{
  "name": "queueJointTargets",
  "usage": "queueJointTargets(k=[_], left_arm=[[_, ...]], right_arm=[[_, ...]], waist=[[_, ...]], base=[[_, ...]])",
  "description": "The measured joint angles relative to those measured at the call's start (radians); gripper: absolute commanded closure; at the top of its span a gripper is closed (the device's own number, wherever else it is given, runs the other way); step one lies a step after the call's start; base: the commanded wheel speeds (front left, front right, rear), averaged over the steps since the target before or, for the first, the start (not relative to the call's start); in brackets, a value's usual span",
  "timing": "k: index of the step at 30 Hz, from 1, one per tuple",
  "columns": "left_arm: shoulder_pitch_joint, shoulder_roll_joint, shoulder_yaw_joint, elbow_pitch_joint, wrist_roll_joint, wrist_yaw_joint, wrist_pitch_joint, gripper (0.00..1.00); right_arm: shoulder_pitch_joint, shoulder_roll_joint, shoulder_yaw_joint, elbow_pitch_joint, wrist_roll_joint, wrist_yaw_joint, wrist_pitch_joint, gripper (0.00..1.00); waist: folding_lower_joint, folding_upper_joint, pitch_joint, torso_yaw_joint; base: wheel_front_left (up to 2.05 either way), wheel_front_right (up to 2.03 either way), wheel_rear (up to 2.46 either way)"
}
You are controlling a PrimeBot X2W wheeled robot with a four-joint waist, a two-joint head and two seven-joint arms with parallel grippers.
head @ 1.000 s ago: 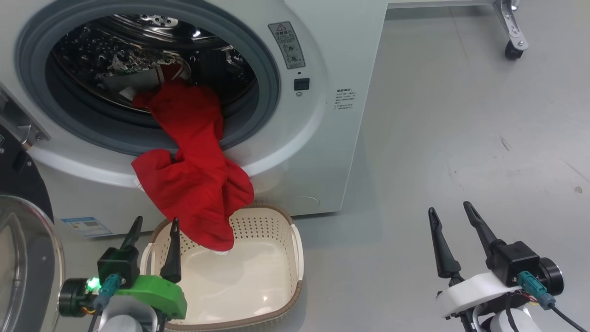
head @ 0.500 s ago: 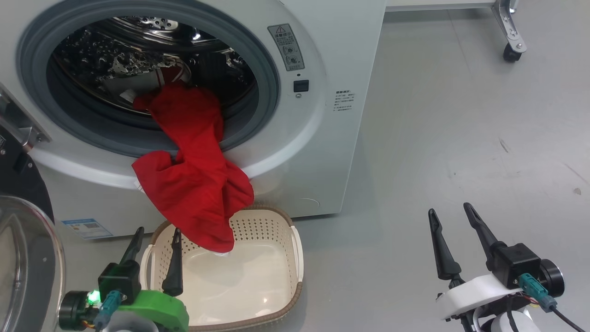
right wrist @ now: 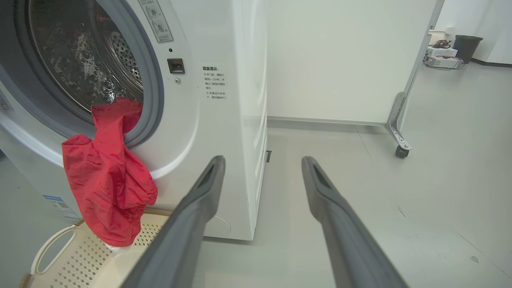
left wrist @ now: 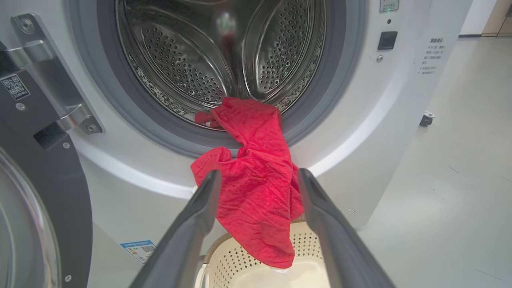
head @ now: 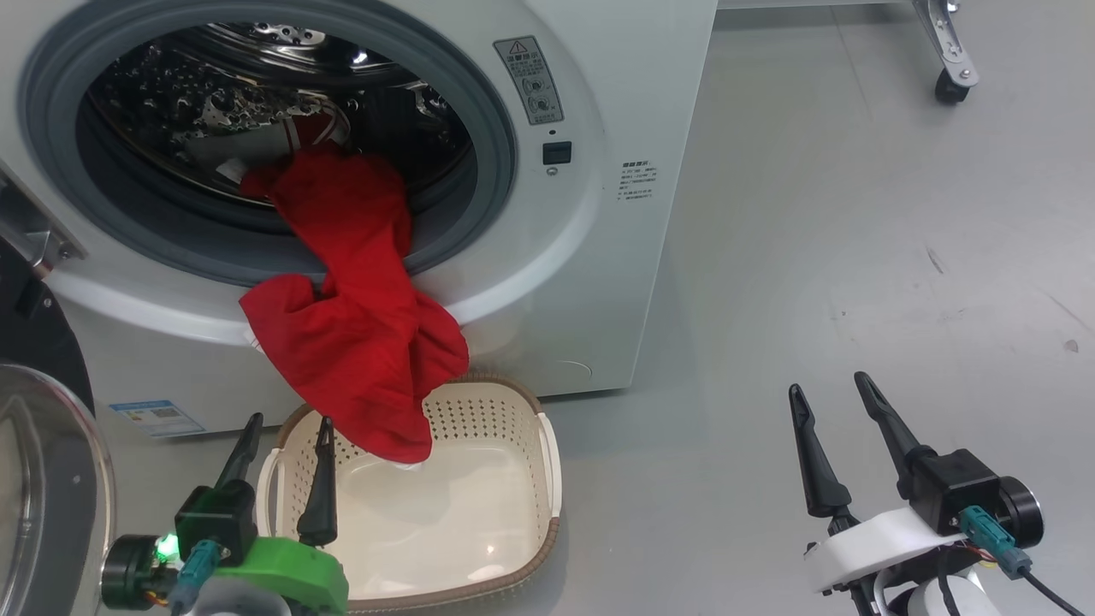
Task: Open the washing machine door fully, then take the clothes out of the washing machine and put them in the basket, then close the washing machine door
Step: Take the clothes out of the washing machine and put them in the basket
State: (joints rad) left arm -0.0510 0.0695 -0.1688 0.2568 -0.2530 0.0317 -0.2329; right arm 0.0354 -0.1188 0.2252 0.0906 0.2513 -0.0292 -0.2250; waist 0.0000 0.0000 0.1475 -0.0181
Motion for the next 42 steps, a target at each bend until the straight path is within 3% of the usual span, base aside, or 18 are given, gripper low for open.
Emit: queueJointTargets(k=[12, 22, 34, 42], left_arm=[[-0.001, 0.008, -0.009, -0.046, 0.000, 0.006, 0.049, 0.00], [-0.113, 0.007, -0.053, -0.034, -0.001, -0.029, 0.145, 0.00], [-0.295, 0.008, -0.027, 0.074, -0.020, -0.038, 0.261, 0.00], [-0.426, 0.052, 0.026, 0.169, -0.022, -0.035, 0.334, 0.00]], right_arm=[[-0.001, 0.002, 0.009, -0.040, 0.000, 0.000, 0.005, 0.00], [-0.021, 0.001, 0.014, -0.059, 0.000, 0.002, 0.010, 0.00], [-0.071, 0.015, 0.025, -0.067, 0.002, 0.011, 0.010, 0.00], [-0.098, 0.025, 0.025, -0.065, 0.012, 0.012, 0.008, 0.00]], waist=[[0.0000, 0.0000, 0.046, -0.021], [0.0000, 0.0000, 0.123, -0.043], [0.0001, 0.0000, 0.213, -0.102], [0.0001, 0.0000, 0.274, -0.158]], base=[[0.00, 0.00, 0.00], [0.00, 0.00, 0.00], [0.00, 0.00, 0.00], [0.00, 0.00, 0.00]])
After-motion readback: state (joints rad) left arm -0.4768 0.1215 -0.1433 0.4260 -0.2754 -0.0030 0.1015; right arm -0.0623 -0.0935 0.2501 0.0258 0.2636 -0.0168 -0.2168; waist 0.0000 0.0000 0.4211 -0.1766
